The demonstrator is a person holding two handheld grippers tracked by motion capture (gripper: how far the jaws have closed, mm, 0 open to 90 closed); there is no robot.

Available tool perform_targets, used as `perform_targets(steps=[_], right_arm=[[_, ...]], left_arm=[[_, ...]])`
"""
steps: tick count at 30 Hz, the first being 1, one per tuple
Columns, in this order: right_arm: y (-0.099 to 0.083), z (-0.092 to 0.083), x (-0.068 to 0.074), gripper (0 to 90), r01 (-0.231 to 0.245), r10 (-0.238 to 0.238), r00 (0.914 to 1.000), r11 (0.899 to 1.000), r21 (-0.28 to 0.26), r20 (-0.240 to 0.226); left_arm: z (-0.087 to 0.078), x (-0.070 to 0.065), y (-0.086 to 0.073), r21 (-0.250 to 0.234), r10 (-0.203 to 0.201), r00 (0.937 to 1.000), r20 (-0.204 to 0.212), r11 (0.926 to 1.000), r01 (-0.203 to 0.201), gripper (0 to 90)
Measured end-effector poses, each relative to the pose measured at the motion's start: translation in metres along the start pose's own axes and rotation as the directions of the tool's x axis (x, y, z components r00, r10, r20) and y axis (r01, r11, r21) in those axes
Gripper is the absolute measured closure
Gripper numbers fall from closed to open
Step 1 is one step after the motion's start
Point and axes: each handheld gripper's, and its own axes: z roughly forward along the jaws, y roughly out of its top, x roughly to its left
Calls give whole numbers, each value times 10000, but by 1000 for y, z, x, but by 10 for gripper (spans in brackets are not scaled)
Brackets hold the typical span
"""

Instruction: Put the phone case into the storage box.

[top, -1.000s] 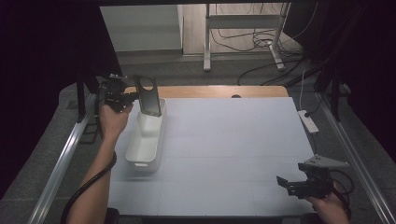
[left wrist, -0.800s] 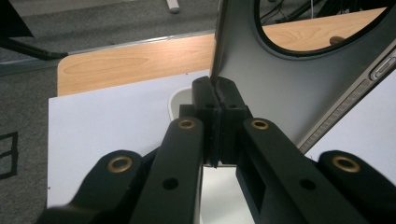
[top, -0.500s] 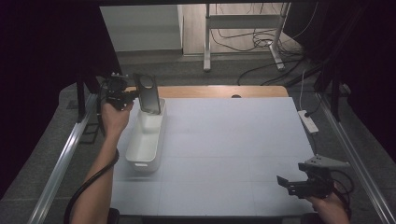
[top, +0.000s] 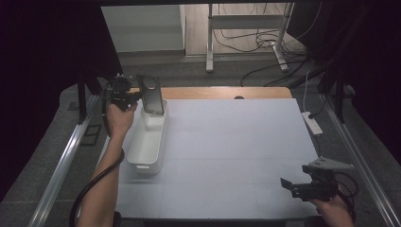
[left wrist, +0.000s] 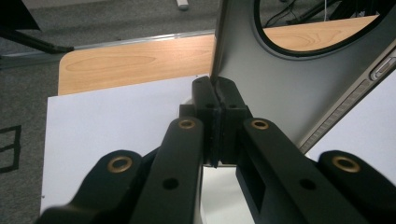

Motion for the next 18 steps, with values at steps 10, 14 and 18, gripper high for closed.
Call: perform_targets(steps=[10, 14, 18], right_arm=[[0, 1, 0, 2, 55, -54, 10000, 10000, 76, -7], [0, 1, 0, 2, 39, -38, 10000, 10000, 66, -18], [0, 1, 0, 2, 33, -33, 10000, 10000, 75, -13]], left_arm=[[12, 1, -3, 209, -94, 9999, -90, 9997, 96, 888], [16, 2, -5, 289, -93, 9999, -114, 9995, 96, 888], [22, 2, -8, 347, -232, 9997, -101, 9991, 236, 888]])
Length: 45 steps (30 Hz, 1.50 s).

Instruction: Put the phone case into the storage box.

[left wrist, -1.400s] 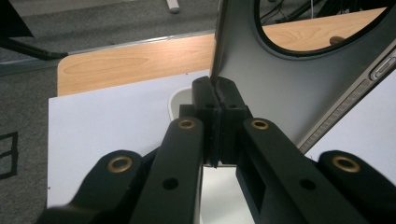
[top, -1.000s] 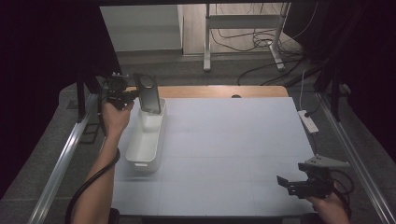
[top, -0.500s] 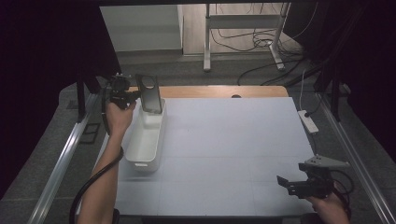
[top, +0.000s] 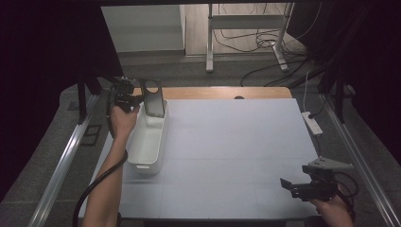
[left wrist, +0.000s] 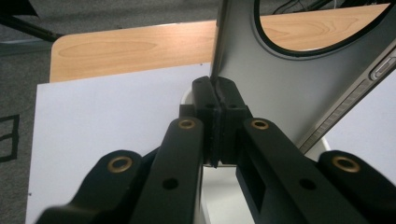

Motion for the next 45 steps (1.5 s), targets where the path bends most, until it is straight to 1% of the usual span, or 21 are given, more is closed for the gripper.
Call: perform_targets(steps=[19, 22, 24, 26, 29, 30, 33, 36, 41, 42, 45], right_arm=[[0, 0, 1, 3, 32, -31, 10000, 10000, 60, -24], [0, 0, 0, 3, 38, -37, 10000, 10000, 54, -43], [0, 1, 0, 3, 39, -38, 10000, 10000, 59, -45], [0, 1, 0, 3, 45, -44, 10000, 10000, 59, -51], [0, 0, 1, 4, 54, -54, 10000, 10000, 59, -57], [0, 0, 1, 4, 57, -57, 10000, 10000, 62, -62], [0, 1, 1, 5, 63, -62, 10000, 10000, 69, -71], [0, 1, 1, 5, 97, -96, 9999, 9999, 61, -65], [0, 1, 1, 5, 97, -96, 9999, 9999, 67, -73], [0, 1, 1, 6, 99, -99, 9999, 9999, 75, -75], [0, 1, 1, 7, 91, -90, 9999, 9999, 110, -94]], left_arm=[[18, -1, -14, 452, -47, 9999, -96, 9990, 51, 887], [22, -2, -17, 625, 2, 10000, -73, 9980, 2, 886], [24, -2, -18, 713, 141, 9999, -68, 9974, -136, 875], [24, -2, -17, 707, 167, 9999, -44, 9974, -163, 847], [22, -2, -16, 393, 31, 10000, 69, 9992, -34, 820], [21, -2, -15, 340, 62, 9999, 86, 9994, -64, 796], [19, -2, -15, 334, 256, 9997, 31, 9991, -256, 764], [18, -1, -16, 224, 282, 9996, 71, 9993, -283, 734], [16, 0, -18, 48, 289, 9992, 287, 9996, -290, 677], [15, 1, -18, 72, 359, 9988, 323, 9993, -361, 666], [14, 1, -18, -35, 389, 9986, 370, 9992, -388, 638]])
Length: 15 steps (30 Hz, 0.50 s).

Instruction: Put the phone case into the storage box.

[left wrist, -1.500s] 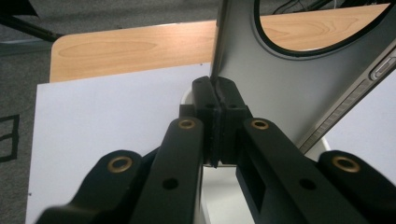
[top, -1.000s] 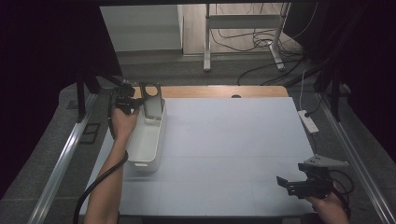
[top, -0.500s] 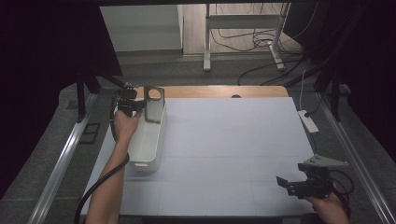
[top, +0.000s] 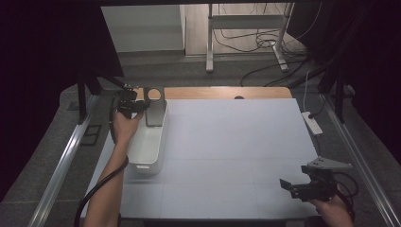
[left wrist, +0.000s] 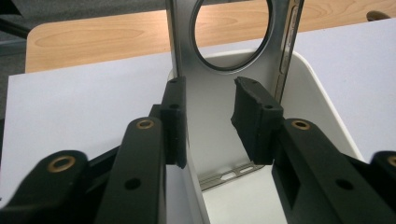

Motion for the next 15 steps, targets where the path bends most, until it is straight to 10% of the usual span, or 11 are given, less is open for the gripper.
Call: perform_targets(steps=[15], right_arm=[[0, 0, 0, 8, 55, -55, 10000, 10000, 12, -31]], left_arm=[[-6, -2, -1, -253, 348, 9979, 556, 9991, -334, 481]])
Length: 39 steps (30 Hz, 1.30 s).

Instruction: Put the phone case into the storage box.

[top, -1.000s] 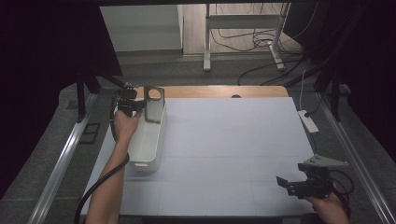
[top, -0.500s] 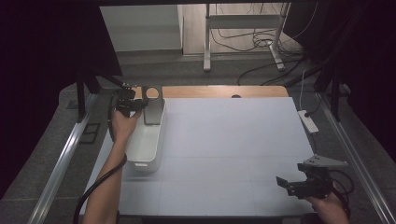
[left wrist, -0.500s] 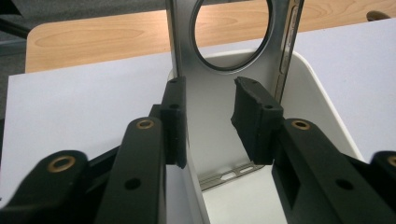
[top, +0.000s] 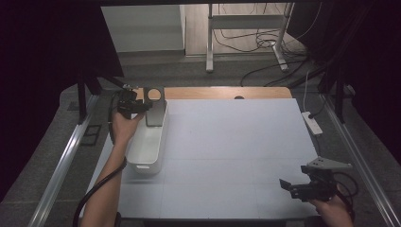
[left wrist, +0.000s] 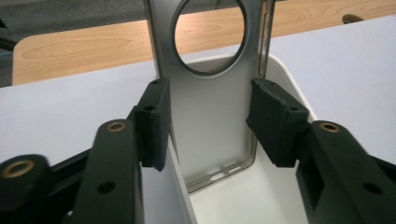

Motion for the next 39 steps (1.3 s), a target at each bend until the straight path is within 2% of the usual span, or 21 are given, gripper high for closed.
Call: perform_targets(steps=[9, 12, 16, 25, 30, 37, 39], right_arm=[[0, 0, 0, 10, 39, -39, 10000, 10000, 58, 7], [0, 0, 0, 10, 43, -43, 10000, 10000, 65, 12], [0, 0, 0, 10, 49, -50, 10000, 10000, 53, 21], [0, 0, 1, 11, 68, -68, 10000, 10000, 25, 21], [0, 0, 1, 11, 87, -87, 10000, 10000, 34, 20], [0, 1, 1, 11, 106, -106, 9999, 9999, 48, 6], [0, 1, 1, 11, 117, -117, 9999, 9999, 61, -5]], left_arm=[[-6, -1, -2, -246, 164, 9985, 529, 9996, -151, 365], [-8, -1, -3, -328, 183, 9982, 567, 9993, -164, 313], [-11, -2, -5, -387, 220, 9959, 879, 9991, -186, 278], [-17, -7, -8, -438, 519, 9930, 1063, 9979, -475, 160], [-20, -10, -11, -541, 554, 9898, 1312, 9974, -486, 121], [-25, -14, -15, -501, 390, 9862, 1610, 9983, -313, 74], [-25, -14, -15, -499, 434, 9863, 1590, 9981, -358, 61]])
